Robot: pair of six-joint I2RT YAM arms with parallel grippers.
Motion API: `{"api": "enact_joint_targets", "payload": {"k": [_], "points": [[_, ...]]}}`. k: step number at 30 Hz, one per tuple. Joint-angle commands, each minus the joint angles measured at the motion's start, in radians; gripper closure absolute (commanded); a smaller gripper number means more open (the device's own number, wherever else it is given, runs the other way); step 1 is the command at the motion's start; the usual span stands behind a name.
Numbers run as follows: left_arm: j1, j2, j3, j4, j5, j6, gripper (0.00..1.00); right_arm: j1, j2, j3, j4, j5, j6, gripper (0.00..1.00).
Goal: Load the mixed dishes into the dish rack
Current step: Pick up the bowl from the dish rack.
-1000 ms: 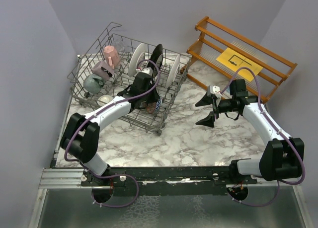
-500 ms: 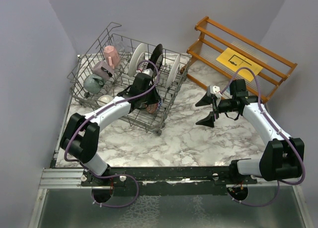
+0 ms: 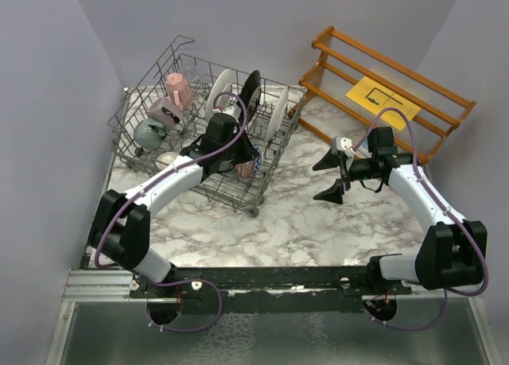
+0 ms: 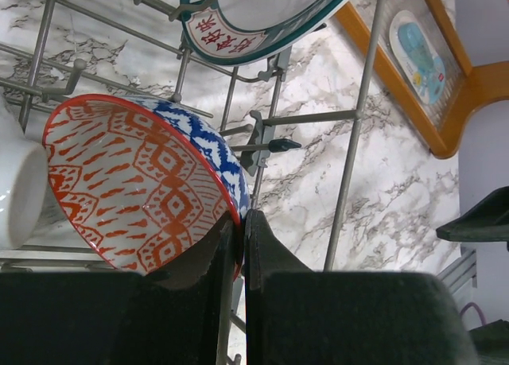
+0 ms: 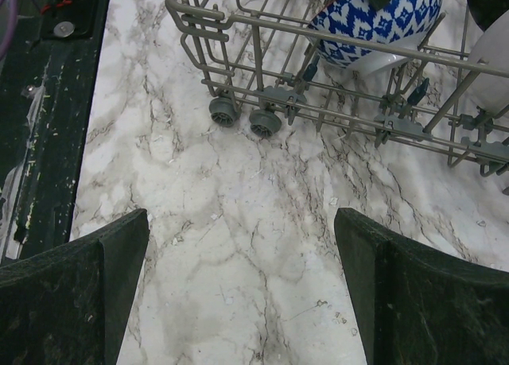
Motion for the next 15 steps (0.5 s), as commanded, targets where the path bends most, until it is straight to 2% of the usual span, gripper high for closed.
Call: {"api": "enact_joint_targets", "payload": {"k": [1,10,15], "points": [[0.008,-0.075,0.012,0.168,0.096,-0.038,1.00,-0.008,-0.025,-0.011,-0.006,-0.007,-0.014,0.00],[0.047,-0.043,-0.057,0.309,0.250,-0.099,1.00,-0.008,-0.024,-0.010,-0.008,-0.006,-0.016,0.00],[0.058,-0.072,-0.024,0.267,0.276,-0.058,1.00,-0.009,-0.022,-0.010,-0.008,-0.006,-0.016,0.00]]}}
